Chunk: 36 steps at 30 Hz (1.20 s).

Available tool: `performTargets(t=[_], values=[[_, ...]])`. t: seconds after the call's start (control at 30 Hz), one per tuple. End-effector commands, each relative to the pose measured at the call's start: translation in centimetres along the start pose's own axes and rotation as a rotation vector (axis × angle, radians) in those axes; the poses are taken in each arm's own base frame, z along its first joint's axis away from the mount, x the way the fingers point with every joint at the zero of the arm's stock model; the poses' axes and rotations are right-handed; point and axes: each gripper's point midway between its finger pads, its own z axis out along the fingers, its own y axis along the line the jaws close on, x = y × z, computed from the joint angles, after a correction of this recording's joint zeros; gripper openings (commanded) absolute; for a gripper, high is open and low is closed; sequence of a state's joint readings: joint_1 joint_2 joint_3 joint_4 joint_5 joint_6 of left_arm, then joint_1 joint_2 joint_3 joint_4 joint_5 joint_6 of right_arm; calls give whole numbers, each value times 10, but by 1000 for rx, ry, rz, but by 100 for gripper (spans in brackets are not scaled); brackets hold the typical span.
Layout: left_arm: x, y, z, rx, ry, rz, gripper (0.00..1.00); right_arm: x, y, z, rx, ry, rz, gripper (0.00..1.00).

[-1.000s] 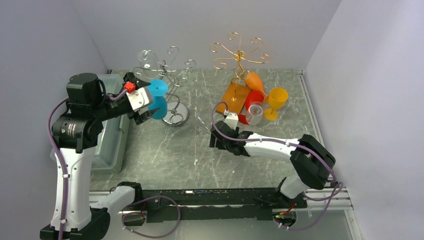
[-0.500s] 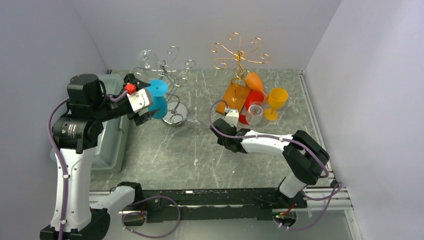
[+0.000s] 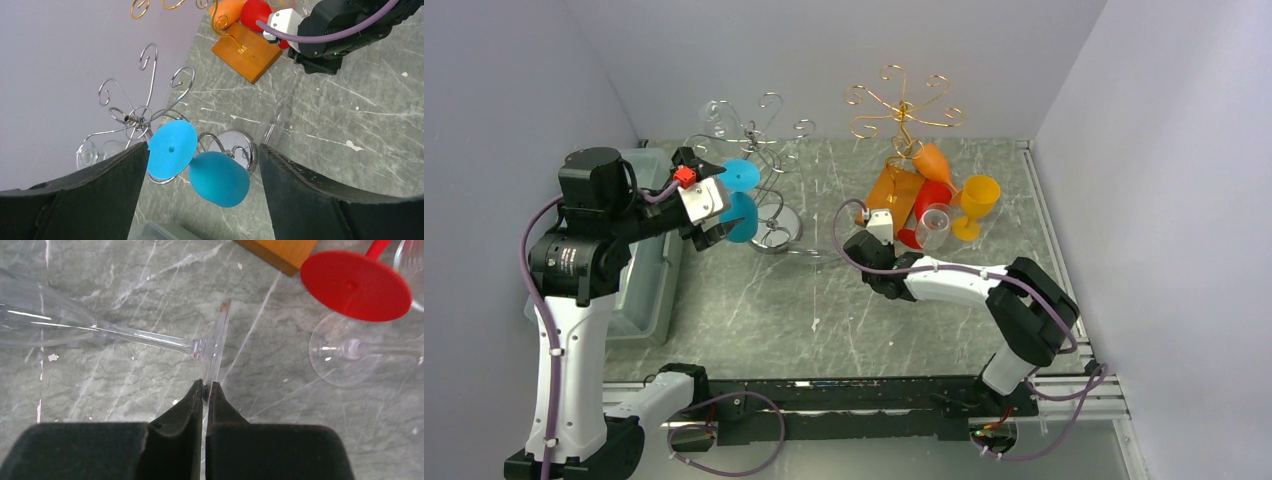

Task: Place the wine glass upside down on the wine glass rack
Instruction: Pick up the wine glass at the center of the board, then turn the wine glass upside down at the wine rack.

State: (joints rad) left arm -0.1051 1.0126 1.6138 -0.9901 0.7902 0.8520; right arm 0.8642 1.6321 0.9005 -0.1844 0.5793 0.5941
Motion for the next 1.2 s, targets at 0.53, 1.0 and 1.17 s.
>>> performTargets(t=[0.53,1.0,1.17], values=[[-13,-26,10,158,-124,-22,87,-123,32,-122,-544,-508,-489,0],[10,-80,37,406,-210,-63,89,-137,112,-214,-1040,-595,-673,0],[12,-79,49,426,-209,-55,91,-135,129,-230,-1083,-585,-748,0]])
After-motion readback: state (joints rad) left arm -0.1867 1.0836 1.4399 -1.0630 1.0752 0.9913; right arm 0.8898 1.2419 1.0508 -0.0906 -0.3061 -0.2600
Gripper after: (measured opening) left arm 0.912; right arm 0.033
